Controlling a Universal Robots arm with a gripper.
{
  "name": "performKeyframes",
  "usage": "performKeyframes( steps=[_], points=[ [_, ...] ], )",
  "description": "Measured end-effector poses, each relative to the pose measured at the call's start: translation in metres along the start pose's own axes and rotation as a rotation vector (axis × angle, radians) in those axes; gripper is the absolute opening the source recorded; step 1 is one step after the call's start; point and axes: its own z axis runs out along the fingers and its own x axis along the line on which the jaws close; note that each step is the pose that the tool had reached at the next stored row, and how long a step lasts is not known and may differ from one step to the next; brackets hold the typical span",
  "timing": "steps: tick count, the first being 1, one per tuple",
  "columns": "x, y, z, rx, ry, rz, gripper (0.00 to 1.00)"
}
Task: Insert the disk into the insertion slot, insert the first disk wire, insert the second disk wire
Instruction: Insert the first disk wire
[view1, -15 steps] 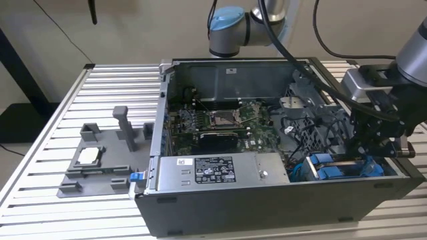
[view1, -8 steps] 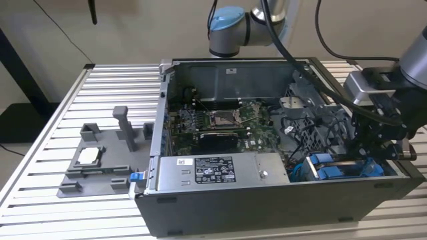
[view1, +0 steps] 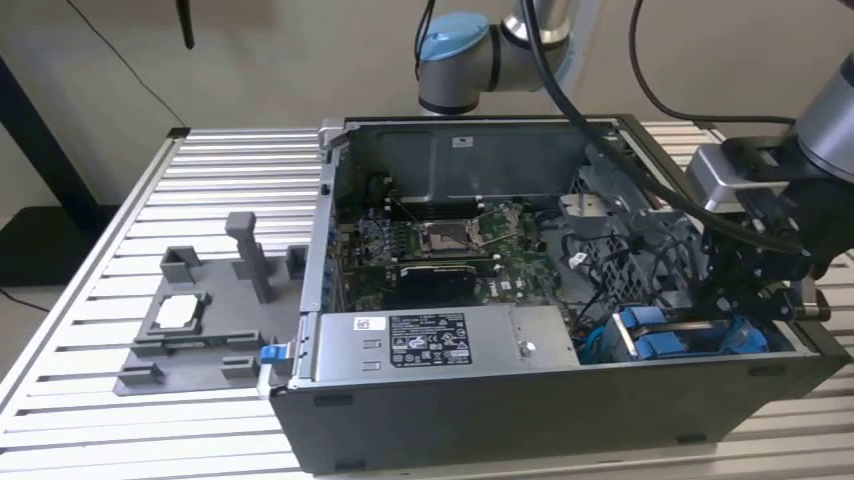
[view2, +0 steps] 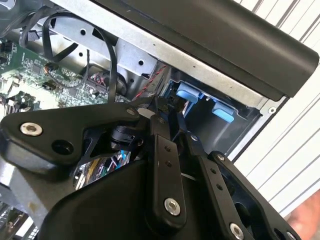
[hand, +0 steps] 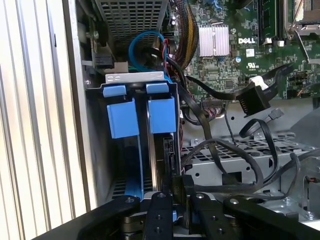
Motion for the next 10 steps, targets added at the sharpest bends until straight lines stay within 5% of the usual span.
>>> performKeyframes(
  steps=[7,10],
  points=[
    [0.0001,-0.0001,0.0010,-0.0002,-0.0028,0.000,0.21],
    [-0.0014,-0.0003,-0.0109,-0.0001,-0.0016,0.001,0.27]
  ],
)
